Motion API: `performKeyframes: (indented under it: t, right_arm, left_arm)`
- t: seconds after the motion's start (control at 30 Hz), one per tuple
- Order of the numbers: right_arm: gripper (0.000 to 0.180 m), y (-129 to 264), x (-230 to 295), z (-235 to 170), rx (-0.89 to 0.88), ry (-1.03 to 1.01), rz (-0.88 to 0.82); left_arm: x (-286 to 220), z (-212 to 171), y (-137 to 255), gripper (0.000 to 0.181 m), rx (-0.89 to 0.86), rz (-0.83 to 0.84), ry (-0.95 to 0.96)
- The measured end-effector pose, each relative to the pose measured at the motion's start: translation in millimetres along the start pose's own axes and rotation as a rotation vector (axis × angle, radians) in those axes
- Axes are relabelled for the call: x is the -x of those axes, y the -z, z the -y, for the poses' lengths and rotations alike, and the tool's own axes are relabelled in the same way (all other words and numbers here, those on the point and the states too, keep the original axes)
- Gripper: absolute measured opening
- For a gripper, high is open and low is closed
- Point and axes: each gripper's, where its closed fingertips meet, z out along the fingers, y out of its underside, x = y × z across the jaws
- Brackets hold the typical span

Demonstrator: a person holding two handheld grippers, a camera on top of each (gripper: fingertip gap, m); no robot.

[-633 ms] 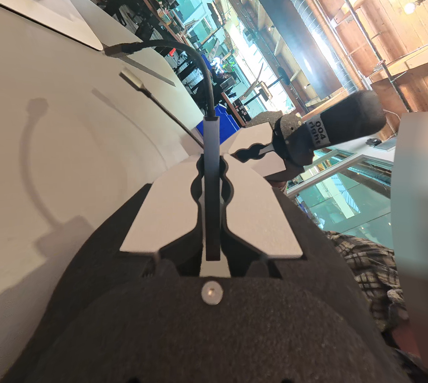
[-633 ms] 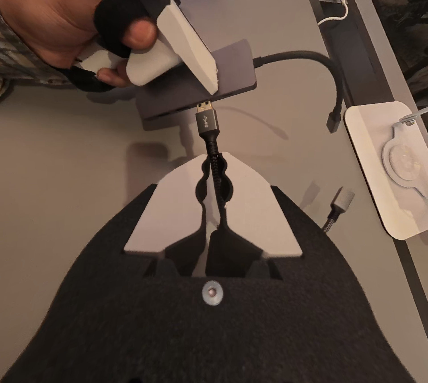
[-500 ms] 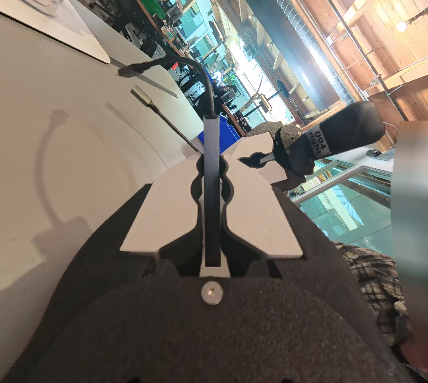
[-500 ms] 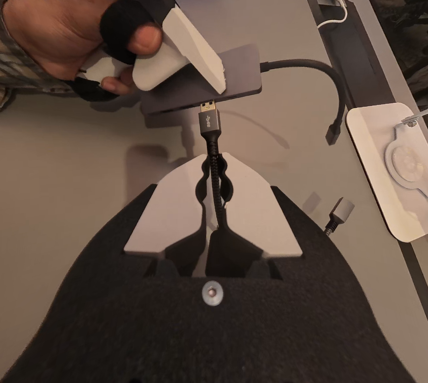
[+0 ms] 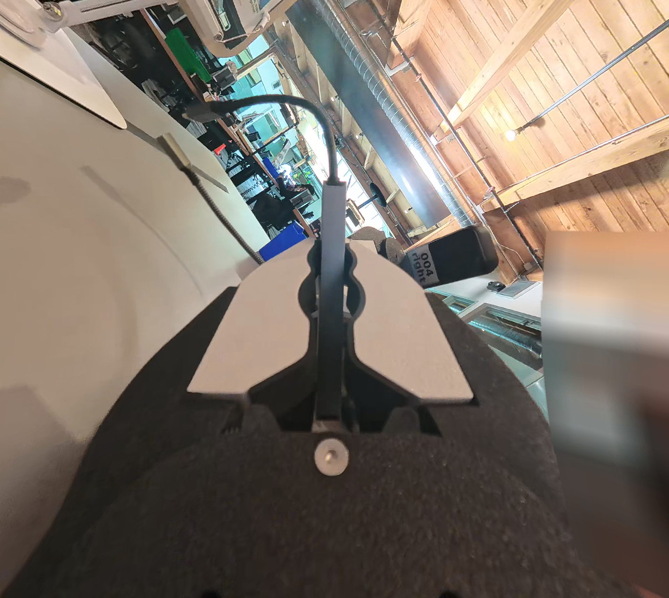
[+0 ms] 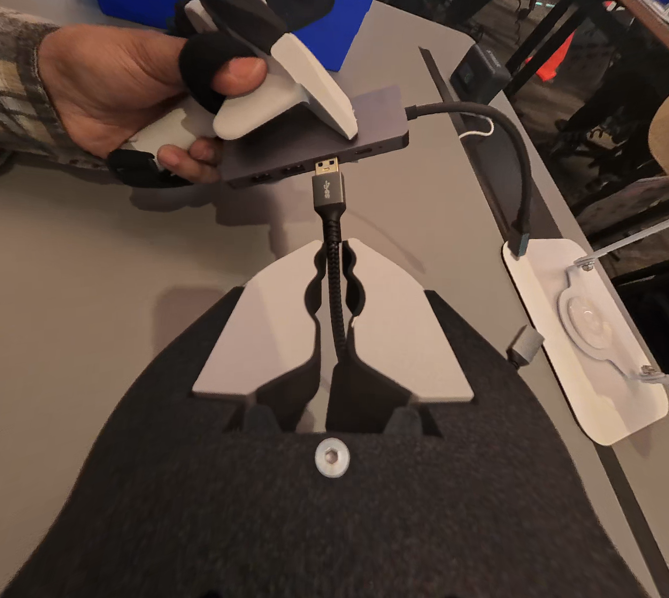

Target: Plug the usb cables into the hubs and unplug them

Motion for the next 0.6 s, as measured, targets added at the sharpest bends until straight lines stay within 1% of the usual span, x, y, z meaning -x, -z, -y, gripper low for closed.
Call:
performKeyframes:
  t: [0.37, 0.4, 0.43, 0.53, 0.6]
  right_arm:
    - [0.021, -3.9, 1.7, -1.9, -0.005, 0.055, -0.009]
    - [0.023, -5.3, 2.9, -2.0, -0.006, 0.058, -0.006]
    - [0.029, -7.6, 4.4, -1.8, -0.009, 0.054, -0.002]
    - [0.030, -14.3, 11.2, -5.0, 0.015, 0.061, 0.013]
    - [0.024, -15.9, 13.3, -5.3, 0.018, 0.066, 0.012]
  left_arm:
    - [3.1, -0.3, 0.6, 0.011, -0.005, 0.015, 0.026]
    - [3.0, -1.1, 0.2, 0.011, -0.001, 0.015, 0.027]
    - [2.3, -3.1, -1.2, 0.011, 0.008, 0.011, 0.029]
    - [0.5, -11.8, -7.3, 0.011, 0.038, 0.009, 0.025]
    - [-1.0, -15.3, -9.9, 0.011, 0.048, 0.006, 0.025]
